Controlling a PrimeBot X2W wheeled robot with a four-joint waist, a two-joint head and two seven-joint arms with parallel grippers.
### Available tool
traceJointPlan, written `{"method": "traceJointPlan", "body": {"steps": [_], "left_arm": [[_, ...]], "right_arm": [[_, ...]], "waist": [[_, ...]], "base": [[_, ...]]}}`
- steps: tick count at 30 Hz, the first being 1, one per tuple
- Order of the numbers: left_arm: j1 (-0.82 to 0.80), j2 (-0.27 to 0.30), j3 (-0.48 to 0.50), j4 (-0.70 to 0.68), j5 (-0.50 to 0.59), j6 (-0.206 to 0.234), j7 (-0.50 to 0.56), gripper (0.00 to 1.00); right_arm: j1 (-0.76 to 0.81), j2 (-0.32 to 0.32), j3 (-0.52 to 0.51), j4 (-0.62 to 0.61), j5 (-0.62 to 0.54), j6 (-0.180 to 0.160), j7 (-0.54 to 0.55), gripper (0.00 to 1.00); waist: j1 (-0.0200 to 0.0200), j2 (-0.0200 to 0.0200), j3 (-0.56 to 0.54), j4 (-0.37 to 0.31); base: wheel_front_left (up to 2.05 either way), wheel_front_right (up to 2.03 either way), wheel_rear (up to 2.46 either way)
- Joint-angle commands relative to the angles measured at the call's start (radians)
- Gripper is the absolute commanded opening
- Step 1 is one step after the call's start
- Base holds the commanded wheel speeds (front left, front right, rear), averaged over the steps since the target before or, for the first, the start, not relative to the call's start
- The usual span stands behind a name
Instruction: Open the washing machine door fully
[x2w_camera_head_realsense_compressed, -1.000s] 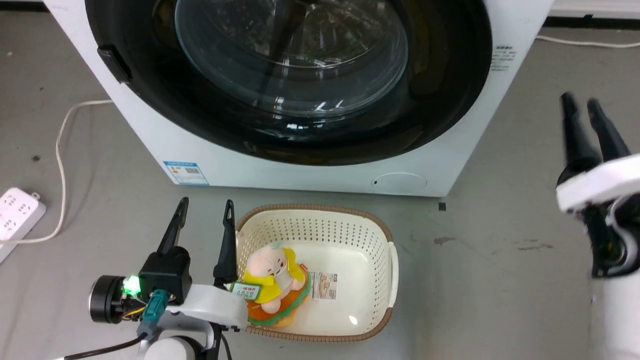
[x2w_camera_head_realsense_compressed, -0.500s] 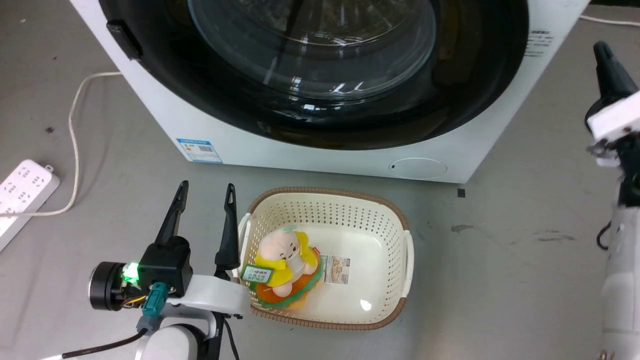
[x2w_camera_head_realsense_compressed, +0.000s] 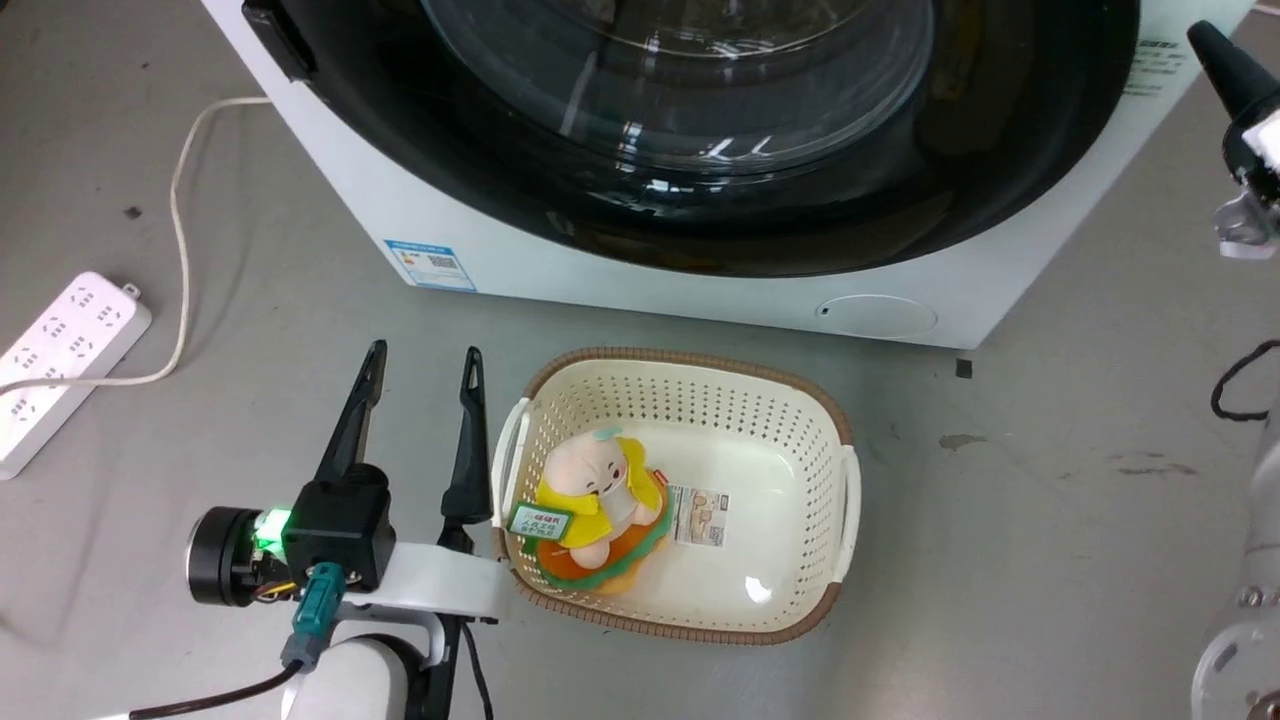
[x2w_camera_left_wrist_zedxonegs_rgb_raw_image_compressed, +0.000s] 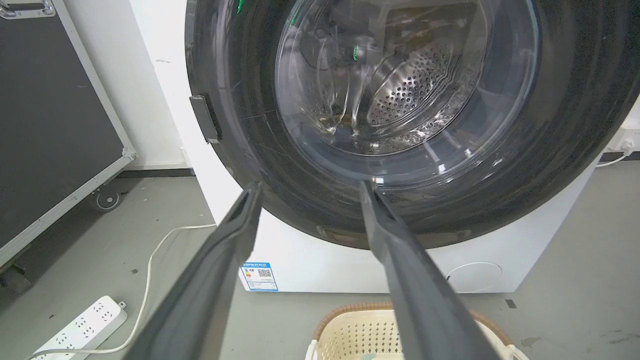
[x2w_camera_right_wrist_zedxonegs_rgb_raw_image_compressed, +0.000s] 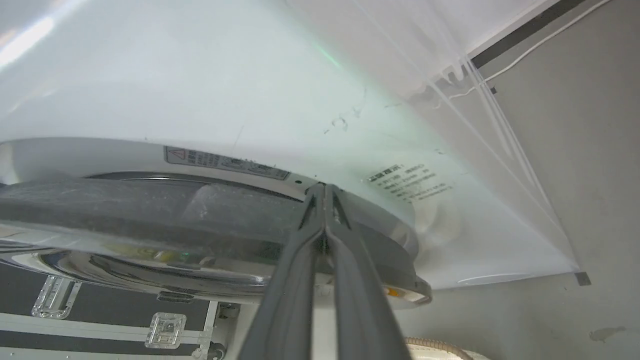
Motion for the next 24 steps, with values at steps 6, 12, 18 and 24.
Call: {"method": "traceJointPlan", "body": {"steps": [6, 12, 18, 24], "left_arm": [[-0.020, 0.001, -0.016, -0.008, -0.003, 0.014, -0.022, 1.00], [-0.030, 0.001, -0.026, -0.009, -0.005, 0.019, -0.034, 1.00], [-0.043, 0.001, -0.032, -0.009, -0.006, 0.026, -0.047, 1.00], [-0.050, 0.001, -0.038, -0.010, -0.007, 0.031, -0.057, 1.00]], "right_arm": [[-0.114, -0.015, -0.080, 0.113, 0.036, 0.000, 0.116, 0.00], [-0.176, -0.018, -0.125, 0.183, 0.035, 0.000, 0.213, 0.00], [-0.200, -0.014, -0.172, 0.211, 0.037, 0.000, 0.292, 0.00], [-0.244, -0.002, -0.265, 0.227, 0.084, 0.000, 0.351, 0.00]], "waist": [[-0.0001, 0.0000, 0.017, 0.016], [-0.0001, 0.0000, 0.032, 0.026], [-0.0001, 0.0000, 0.040, 0.034], [-0.0001, 0.0000, 0.047, 0.041]], "base": [[0.00, 0.00, 0.00], [0.00, 0.00, 0.00], [0.00, 0.00, 0.00], [0.00, 0.00, 0.00]]}}
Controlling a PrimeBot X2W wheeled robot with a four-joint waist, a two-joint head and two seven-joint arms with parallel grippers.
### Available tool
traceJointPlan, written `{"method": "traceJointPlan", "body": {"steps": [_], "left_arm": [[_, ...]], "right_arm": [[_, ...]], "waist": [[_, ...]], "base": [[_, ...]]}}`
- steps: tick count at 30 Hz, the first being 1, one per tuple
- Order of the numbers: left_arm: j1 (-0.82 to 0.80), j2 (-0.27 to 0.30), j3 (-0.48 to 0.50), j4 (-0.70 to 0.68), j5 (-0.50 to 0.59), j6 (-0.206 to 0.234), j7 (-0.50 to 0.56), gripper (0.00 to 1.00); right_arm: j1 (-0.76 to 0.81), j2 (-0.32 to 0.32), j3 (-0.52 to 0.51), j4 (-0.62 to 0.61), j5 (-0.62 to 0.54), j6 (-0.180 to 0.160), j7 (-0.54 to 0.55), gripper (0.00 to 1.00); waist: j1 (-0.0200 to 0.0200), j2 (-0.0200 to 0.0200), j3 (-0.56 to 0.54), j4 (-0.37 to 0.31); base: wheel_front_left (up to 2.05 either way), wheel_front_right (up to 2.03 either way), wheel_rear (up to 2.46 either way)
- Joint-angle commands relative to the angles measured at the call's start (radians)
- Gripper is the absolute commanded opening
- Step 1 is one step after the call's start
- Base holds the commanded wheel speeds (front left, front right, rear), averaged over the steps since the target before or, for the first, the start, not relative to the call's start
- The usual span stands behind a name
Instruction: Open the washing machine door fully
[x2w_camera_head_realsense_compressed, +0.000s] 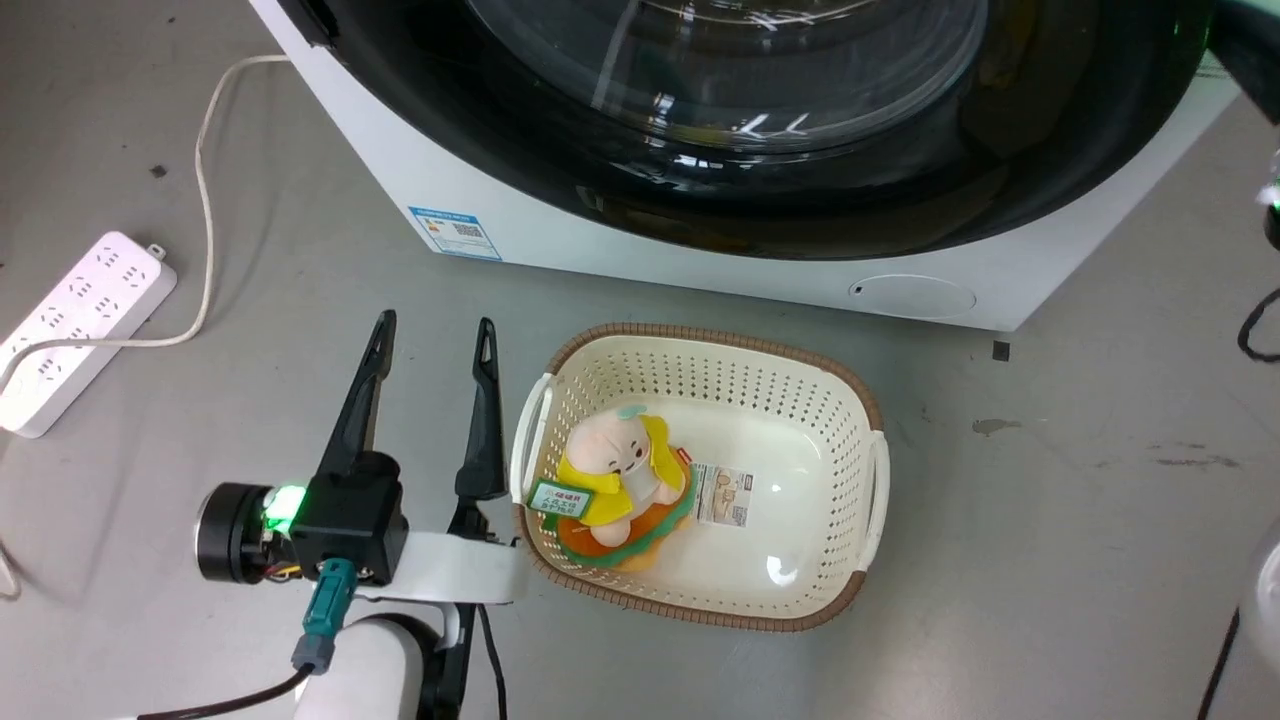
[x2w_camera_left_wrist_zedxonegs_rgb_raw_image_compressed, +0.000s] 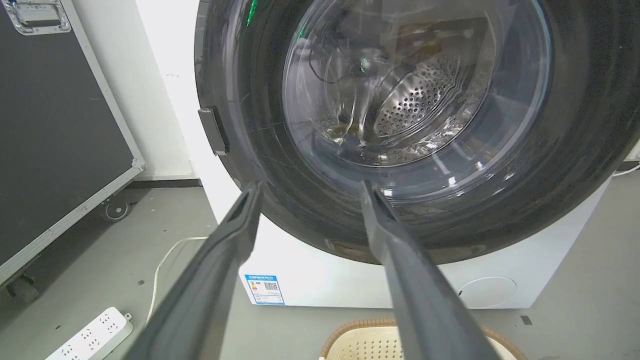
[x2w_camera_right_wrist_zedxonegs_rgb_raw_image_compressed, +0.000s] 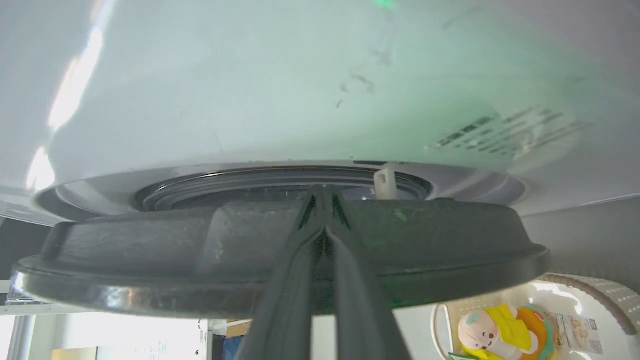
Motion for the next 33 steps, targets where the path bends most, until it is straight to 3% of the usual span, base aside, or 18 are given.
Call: {"method": "traceJointPlan", "body": {"steps": [1, 11, 18, 24, 33], "left_arm": [[-0.019, 0.001, -0.007, -0.004, -0.005, 0.007, -0.013, 1.00], [-0.027, 0.001, -0.015, -0.006, -0.003, 0.016, -0.032, 1.00], [-0.006, 0.002, -0.022, 0.005, -0.002, 0.016, -0.039, 1.00], [0.034, 0.002, -0.037, 0.021, 0.002, 0.010, -0.039, 1.00], [0.088, 0.008, -0.050, 0.036, 0.003, 0.006, -0.039, 1.00]], "right_arm": [[-0.052, 0.021, -0.037, 0.024, 0.026, 0.002, 0.031, 0.00], [-0.057, 0.036, -0.124, 0.044, -0.029, 0.002, 0.152, 0.00], [0.032, 0.056, -0.156, 0.016, -0.065, 0.002, 0.244, 0.00], [0.140, 0.063, -0.145, -0.010, -0.062, 0.002, 0.293, 0.00], [0.260, 0.063, -0.029, 0.051, 0.070, 0.002, 0.319, 0.00]], "waist": [[0.0000, 0.0000, 0.004, 0.003], [0.0000, 0.0000, 0.001, 0.017], [0.0000, 0.0000, -0.071, 0.013], [0.0000, 0.0000, -0.152, -0.001], [0.0000, 0.0000, -0.231, -0.018]], "base": [[0.00, 0.00, 0.00], [0.00, 0.00, 0.00], [0.00, 0.00, 0.00], [0.00, 0.00, 0.00], [0.00, 0.00, 0.00]]}}
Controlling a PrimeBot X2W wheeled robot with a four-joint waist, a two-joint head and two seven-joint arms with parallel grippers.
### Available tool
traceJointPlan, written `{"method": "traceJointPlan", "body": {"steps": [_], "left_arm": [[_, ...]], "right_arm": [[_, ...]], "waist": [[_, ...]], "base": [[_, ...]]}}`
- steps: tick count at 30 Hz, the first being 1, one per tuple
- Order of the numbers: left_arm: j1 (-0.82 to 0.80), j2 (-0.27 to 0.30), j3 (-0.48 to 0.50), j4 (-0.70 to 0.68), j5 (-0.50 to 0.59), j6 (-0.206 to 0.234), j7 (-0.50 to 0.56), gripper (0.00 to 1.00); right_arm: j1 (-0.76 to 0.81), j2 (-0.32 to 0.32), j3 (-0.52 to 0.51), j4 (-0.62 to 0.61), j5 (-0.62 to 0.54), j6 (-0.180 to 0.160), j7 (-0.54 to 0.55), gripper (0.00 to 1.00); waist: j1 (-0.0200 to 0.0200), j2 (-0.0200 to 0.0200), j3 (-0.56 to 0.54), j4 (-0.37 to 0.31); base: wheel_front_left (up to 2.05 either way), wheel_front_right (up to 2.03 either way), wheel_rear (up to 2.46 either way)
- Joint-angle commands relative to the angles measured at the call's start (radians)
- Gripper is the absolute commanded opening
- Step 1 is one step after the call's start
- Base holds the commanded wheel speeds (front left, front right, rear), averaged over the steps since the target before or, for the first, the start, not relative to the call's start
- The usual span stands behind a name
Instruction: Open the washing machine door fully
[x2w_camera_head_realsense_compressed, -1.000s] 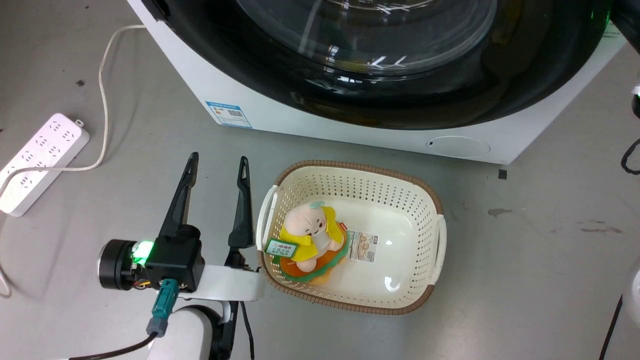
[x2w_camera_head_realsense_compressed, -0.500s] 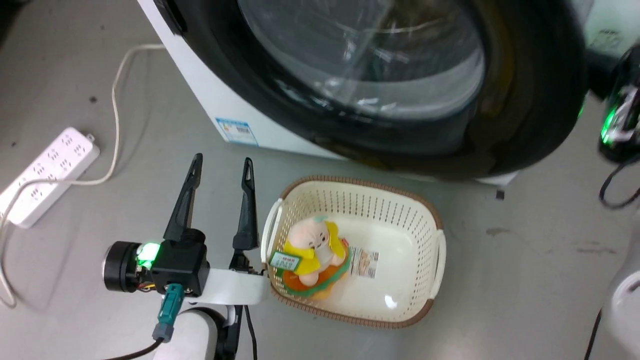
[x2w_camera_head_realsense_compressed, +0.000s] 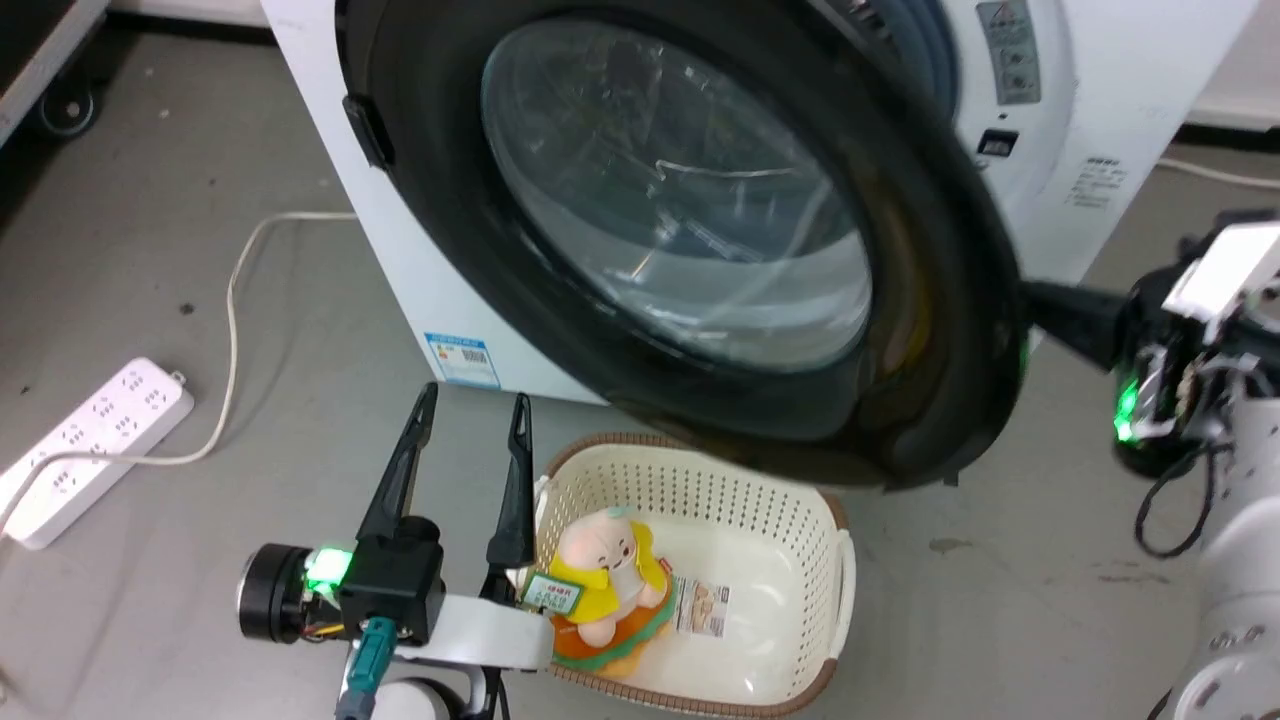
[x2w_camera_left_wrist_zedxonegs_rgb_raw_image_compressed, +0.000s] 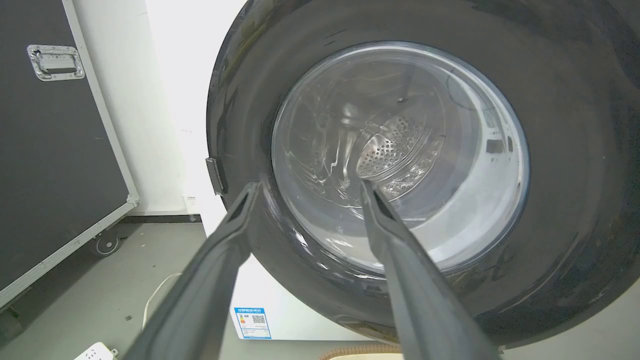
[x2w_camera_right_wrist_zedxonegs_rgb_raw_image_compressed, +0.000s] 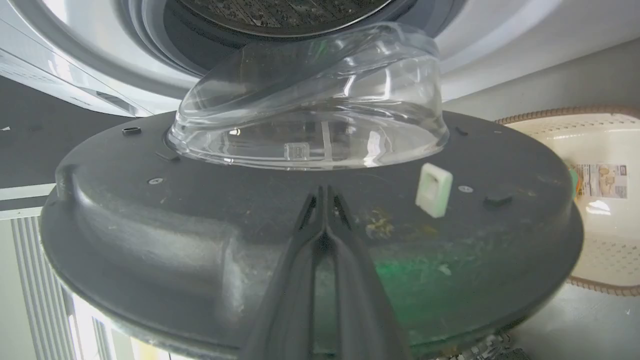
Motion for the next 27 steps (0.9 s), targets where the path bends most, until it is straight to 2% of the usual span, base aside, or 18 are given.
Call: {"method": "traceJointPlan", "body": {"steps": [1, 8, 16, 22, 27], "left_arm": [[0.015, 0.006, 0.000, 0.004, 0.002, -0.003, -0.006, 1.00], [0.054, 0.016, -0.008, 0.009, 0.004, -0.006, -0.006, 1.00], [0.101, 0.040, -0.029, 0.021, 0.010, -0.021, -0.006, 1.00], [0.132, 0.056, -0.046, 0.026, 0.012, -0.028, -0.006, 1.00], [0.152, 0.065, -0.075, 0.036, 0.017, -0.042, -0.006, 1.00]], "right_arm": [[0.032, 0.007, 0.022, 0.014, 0.031, 0.001, 0.009, 0.00], [0.123, 0.007, 0.184, 0.043, 0.225, 0.001, 0.025, 0.00], [0.256, 0.007, 0.436, 0.020, 0.494, 0.001, 0.032, 0.00], [0.388, 0.007, 0.669, -0.072, 0.713, 0.001, -0.001, 0.00], [0.495, 0.007, 0.856, -0.175, 0.867, 0.001, -0.081, 0.00]], "waist": [[0.0002, 0.0000, -0.018, -0.005], [0.0002, 0.0000, -0.061, -0.008], [0.0002, 0.0000, -0.100, 0.002], [0.0002, 0.0000, -0.116, 0.011], [0.0002, 0.0000, -0.126, 0.014]], "base": [[0.00, 0.00, 0.00], [0.00, 0.00, 0.00], [0.00, 0.00, 0.00], [0.00, 0.00, 0.00], [0.00, 0.00, 0.00]]}}
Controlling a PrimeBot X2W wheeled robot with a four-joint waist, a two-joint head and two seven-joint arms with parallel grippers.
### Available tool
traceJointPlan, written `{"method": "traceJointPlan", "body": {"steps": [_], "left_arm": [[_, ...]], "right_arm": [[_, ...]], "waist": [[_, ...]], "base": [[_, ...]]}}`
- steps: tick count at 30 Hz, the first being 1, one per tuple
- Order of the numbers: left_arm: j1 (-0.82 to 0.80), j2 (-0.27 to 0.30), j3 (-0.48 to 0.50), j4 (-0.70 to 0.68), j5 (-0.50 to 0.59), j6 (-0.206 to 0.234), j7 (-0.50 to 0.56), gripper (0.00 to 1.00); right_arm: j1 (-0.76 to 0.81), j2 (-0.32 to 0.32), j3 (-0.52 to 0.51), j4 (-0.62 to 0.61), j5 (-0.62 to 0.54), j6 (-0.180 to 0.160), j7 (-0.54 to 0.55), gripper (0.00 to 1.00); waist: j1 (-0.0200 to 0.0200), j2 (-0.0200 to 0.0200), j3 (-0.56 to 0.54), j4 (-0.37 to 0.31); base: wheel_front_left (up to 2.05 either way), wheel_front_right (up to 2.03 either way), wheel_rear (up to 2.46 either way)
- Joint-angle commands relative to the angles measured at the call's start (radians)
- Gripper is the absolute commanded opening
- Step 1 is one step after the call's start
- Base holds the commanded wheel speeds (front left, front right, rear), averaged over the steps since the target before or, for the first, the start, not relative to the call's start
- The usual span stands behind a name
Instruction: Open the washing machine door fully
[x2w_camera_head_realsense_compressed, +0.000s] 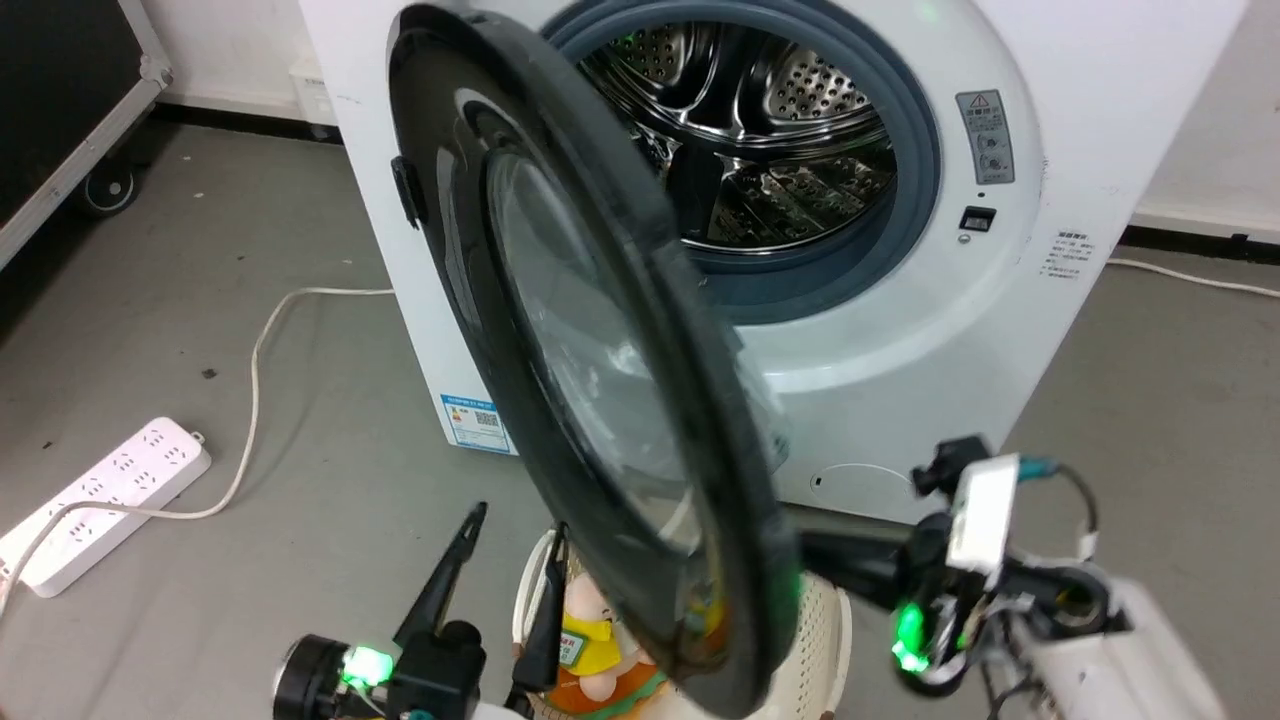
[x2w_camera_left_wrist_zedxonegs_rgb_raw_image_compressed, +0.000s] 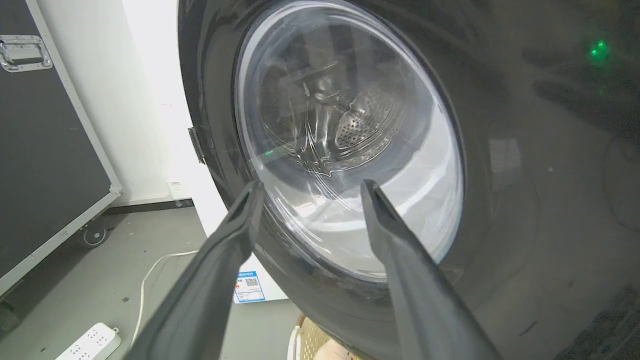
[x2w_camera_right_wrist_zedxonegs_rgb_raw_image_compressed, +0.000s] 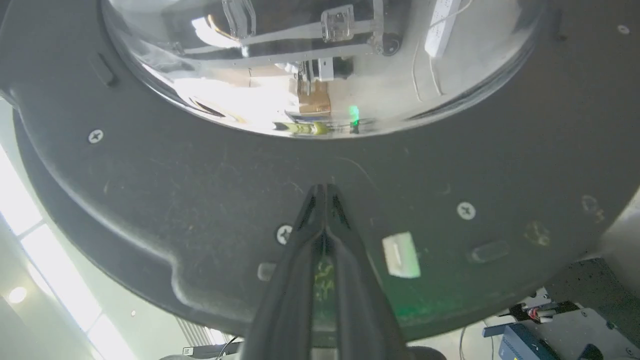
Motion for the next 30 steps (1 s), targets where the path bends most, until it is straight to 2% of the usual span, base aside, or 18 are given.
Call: {"method": "traceJointPlan", "body": {"steps": [1, 7, 11, 12, 13, 16, 17, 18, 19, 20, 21, 22, 23, 24, 28, 30], "left_arm": [[0.013, 0.007, -0.006, 0.005, 0.006, -0.004, -0.006, 1.00], [0.027, 0.013, -0.016, 0.005, 0.002, 0.000, -0.006, 1.00], [0.034, 0.011, -0.010, 0.002, -0.009, 0.009, -0.006, 1.00], [0.034, 0.009, -0.007, 0.001, -0.013, 0.012, -0.006, 1.00], [0.035, 0.008, -0.003, 0.000, -0.016, 0.015, -0.006, 1.00], [0.036, 0.002, 0.012, -0.008, -0.030, 0.019, -0.006, 1.00], [0.036, 0.002, 0.012, -0.008, -0.030, 0.019, -0.006, 1.00], [0.037, 0.000, 0.020, -0.011, -0.034, 0.019, -0.006, 1.00], [0.037, 0.000, 0.020, -0.011, -0.034, 0.019, -0.006, 1.00], [0.036, -0.001, 0.024, -0.015, -0.036, 0.019, -0.006, 1.00], [0.038, -0.005, 0.036, -0.022, -0.046, 0.018, -0.006, 1.00], [0.038, -0.005, 0.036, -0.022, -0.046, 0.018, -0.006, 1.00], [0.039, -0.007, 0.049, -0.026, -0.052, 0.014, -0.006, 1.00], [0.039, -0.007, 0.049, -0.026, -0.052, 0.014, -0.006, 1.00], [0.042, -0.012, 0.077, -0.035, -0.064, 0.004, -0.006, 1.00], [0.046, -0.015, 0.092, -0.039, -0.069, 0.000, -0.006, 1.00]], "right_arm": [[0.038, 0.005, 0.045, -0.027, 0.034, 0.001, -0.026, 0.00], [0.102, 0.005, 0.194, -0.108, 0.113, 0.001, -0.121, 0.00], [0.108, -0.004, 0.201, -0.155, 0.105, 0.001, -0.207, 0.00], [0.108, -0.014, 0.195, -0.172, 0.094, 0.001, -0.239, 0.27], [0.109, -0.027, 0.190, -0.195, 0.075, 0.001, -0.272, 1.00], [0.127, -0.074, 0.169, -0.297, -0.014, 0.001, -0.398, 1.00], [0.127, -0.074, 0.169, -0.297, -0.014, 0.001, -0.398, 1.00], [0.153, -0.106, 0.151, -0.379, -0.091, 0.001, -0.495, 1.00], [0.153, -0.106, 0.151, -0.379, -0.091, 0.001, -0.495, 1.00], [0.166, -0.128, 0.143, -0.429, -0.147, 0.001, -0.556, 1.00], [0.200, -0.166, 0.133, -0.519, -0.265, 0.001, -0.679, 1.00], [0.200, -0.166, 0.133, -0.519, -0.265, 0.001, -0.679, 1.00], [0.237, -0.213, 0.136, -0.596, -0.407, 0.001, -0.815, 1.00], [0.237, -0.213, 0.136, -0.596, -0.407, 0.001, -0.815, 1.00], [0.319, -0.296, 0.149, -0.661, -0.708, 0.001, -1.092, 1.00], [0.363, -0.296, 0.129, -0.654, -0.813, 0.001, -1.204, 1.00]], "waist": [[0.0000, 0.0000, -0.003, 0.001], [0.0000, 0.0000, -0.009, 0.000], [0.0000, 0.0000, -0.013, -0.005], [0.0000, 0.0000, -0.016, -0.008], [0.0000, 0.0000, -0.018, -0.010], [0.0000, 0.0000, -0.026, -0.019], [0.0000, 0.0000, -0.026, -0.019], [0.0000, 0.0000, -0.032, -0.025], [0.0000, 0.0000, -0.032, -0.025], [0.0000, 0.0000, -0.033, -0.028], [0.0000, 0.0000, -0.036, -0.035], [0.0000, 0.0000, -0.036, -0.035], [0.0000, 0.0000, -0.038, -0.042], [0.0000, 0.0000, -0.038, -0.042], [0.0000, 0.0000, -0.044, -0.056], [0.0000, 0.0000, -0.049, -0.065]], "base": [[0.00, 0.00, 0.00], [0.00, 0.00, 0.00], [0.00, 0.00, 0.00], [0.00, 0.00, 0.00], [0.00, 0.00, 0.00], [0.00, 0.00, 0.00], [0.00, 0.00, 0.00], [0.00, 0.00, 0.00], [0.00, 0.00, 0.00], [0.00, 0.00, 0.00], [0.00, 0.00, 0.00], [0.00, 0.00, 0.00], [0.00, 0.00, 0.00], [0.00, 0.00, 0.00], [0.00, 0.00, 0.00], [0.00, 0.00, 0.00]]}}
